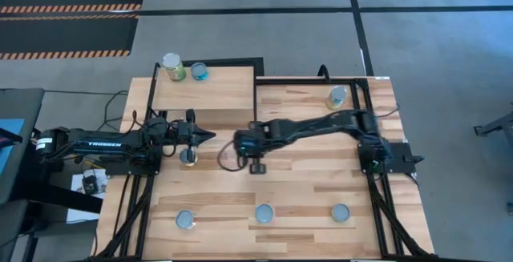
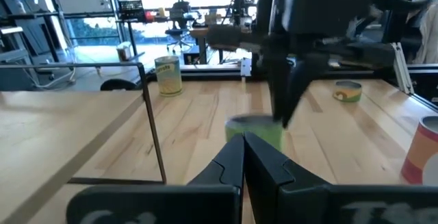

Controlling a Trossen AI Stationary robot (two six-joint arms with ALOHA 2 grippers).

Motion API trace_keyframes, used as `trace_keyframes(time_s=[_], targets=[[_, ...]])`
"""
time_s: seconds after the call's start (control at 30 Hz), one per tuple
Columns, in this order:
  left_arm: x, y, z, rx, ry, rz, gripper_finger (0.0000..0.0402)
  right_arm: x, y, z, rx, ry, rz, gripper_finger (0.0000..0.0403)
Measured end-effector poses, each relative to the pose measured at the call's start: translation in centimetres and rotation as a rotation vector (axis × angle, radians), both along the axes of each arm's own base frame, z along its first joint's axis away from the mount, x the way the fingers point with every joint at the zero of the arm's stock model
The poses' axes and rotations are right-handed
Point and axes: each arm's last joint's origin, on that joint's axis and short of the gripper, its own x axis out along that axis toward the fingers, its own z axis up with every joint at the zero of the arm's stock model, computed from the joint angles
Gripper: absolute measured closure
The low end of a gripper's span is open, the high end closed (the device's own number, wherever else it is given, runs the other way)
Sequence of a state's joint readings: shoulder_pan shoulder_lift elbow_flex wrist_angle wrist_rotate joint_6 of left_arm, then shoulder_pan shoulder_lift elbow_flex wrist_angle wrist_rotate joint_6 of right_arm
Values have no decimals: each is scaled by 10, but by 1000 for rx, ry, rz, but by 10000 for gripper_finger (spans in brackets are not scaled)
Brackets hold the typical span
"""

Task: Pick and place cans onto a shelf
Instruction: Put the canned spaghetti sauce on the shelf

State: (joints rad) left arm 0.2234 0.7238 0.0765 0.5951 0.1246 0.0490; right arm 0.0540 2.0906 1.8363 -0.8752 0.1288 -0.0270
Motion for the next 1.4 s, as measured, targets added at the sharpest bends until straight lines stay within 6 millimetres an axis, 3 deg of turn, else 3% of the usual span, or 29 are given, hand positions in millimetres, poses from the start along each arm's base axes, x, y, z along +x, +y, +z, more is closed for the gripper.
trace_keyframes(time_s=[0.1,0.3,0.53,0.77,0.97,1.17,1.3,1.4], targets=[[0,0,-2,-5,21,0,401,20,-5,-6,-10,27,57,390],[0,0,-4,-9,40,0,401,39,-10,-20,-32,96,113,383],[0,0,-4,-7,47,-1,401,42,-9,-24,-22,107,120,374],[-1,0,-7,-12,68,-1,401,47,-6,-23,-37,56,118,319],[-1,0,-6,-12,67,-1,401,45,-5,-17,-64,50,110,259],[-1,0,-7,-14,73,-1,401,34,8,11,-62,14,127,225],[-1,0,-8,-17,84,-1,401,19,18,26,-39,39,124,240],[-1,0,-9,-21,94,-1,401,5,24,29,-33,102,116,283]])
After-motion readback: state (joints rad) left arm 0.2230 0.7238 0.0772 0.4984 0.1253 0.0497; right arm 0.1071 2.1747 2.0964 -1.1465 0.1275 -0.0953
